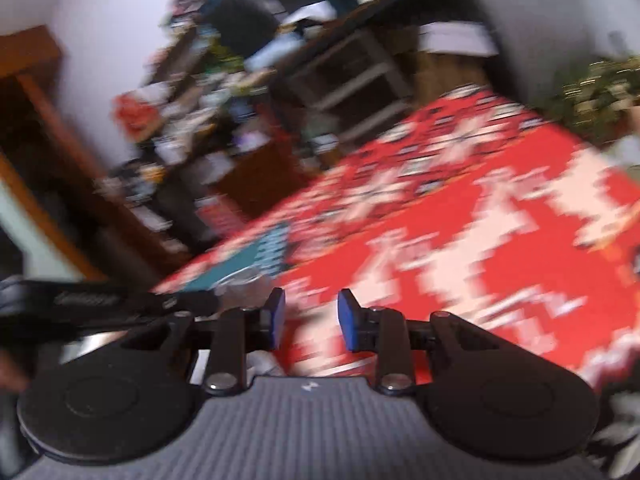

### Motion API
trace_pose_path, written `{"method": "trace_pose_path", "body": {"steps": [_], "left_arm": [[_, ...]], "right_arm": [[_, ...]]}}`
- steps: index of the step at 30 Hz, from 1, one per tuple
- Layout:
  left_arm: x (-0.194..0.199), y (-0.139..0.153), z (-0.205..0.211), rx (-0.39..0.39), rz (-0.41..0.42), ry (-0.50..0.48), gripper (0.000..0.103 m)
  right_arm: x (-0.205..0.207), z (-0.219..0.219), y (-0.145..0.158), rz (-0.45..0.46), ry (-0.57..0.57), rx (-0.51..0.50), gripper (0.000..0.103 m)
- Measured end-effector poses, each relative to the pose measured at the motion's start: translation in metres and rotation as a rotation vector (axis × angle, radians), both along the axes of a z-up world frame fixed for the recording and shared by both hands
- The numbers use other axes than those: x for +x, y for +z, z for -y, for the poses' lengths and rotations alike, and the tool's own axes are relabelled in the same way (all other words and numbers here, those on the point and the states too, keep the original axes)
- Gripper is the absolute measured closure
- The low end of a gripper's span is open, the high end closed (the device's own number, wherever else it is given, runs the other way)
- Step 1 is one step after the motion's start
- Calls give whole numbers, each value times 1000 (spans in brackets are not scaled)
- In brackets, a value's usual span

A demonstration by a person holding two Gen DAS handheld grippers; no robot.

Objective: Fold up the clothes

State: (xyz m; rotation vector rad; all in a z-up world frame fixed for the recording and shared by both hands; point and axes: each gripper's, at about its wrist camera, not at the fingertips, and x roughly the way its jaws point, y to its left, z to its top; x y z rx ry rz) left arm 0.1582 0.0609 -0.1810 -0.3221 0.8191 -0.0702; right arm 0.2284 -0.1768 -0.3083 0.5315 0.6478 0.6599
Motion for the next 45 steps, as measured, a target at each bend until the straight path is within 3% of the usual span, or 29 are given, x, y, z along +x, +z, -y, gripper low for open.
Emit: {"method": "trace_pose_path", "body": {"steps": [2, 4, 6, 8, 9, 12, 22, 28, 35, 43, 45], "left_arm": [[-11, 4, -15, -39, 9, 32, 99], [-23, 8, -31, -75, 17, 66, 99], [-36, 11, -45, -90, 31, 83, 99], [-47, 12, -57, -92, 46, 96, 99], [-53, 12, -66, -103, 52, 112, 99], [-70, 11, -89, -147, 60, 162, 99], [-162, 11, -159, -235, 124, 295, 99], [-216, -10, -184, -229, 124, 349, 99], [-238, -43, -211, -318, 123, 437, 102], [-249, -56, -218, -371, 116, 431, 102], [-254, -62, -222, -401, 110, 440, 97]], "right_arm": [[-13, -18, 9, 64, 100, -5, 61], [-31, -43, 21, 150, 168, -72, 41], [-43, -67, 30, 222, 193, -169, 36], [-47, -92, 32, 233, 208, -238, 37], [-48, -104, 32, 235, 216, -271, 41], [-53, -139, 28, 224, 264, -368, 97], [-123, -224, 52, 302, 423, -470, 97], [-160, -266, 41, 292, 529, -541, 97], [-176, -295, 25, 292, 543, -632, 97], [-183, -294, 18, 298, 546, -671, 96], [-186, -294, 18, 302, 543, -678, 92]]}}
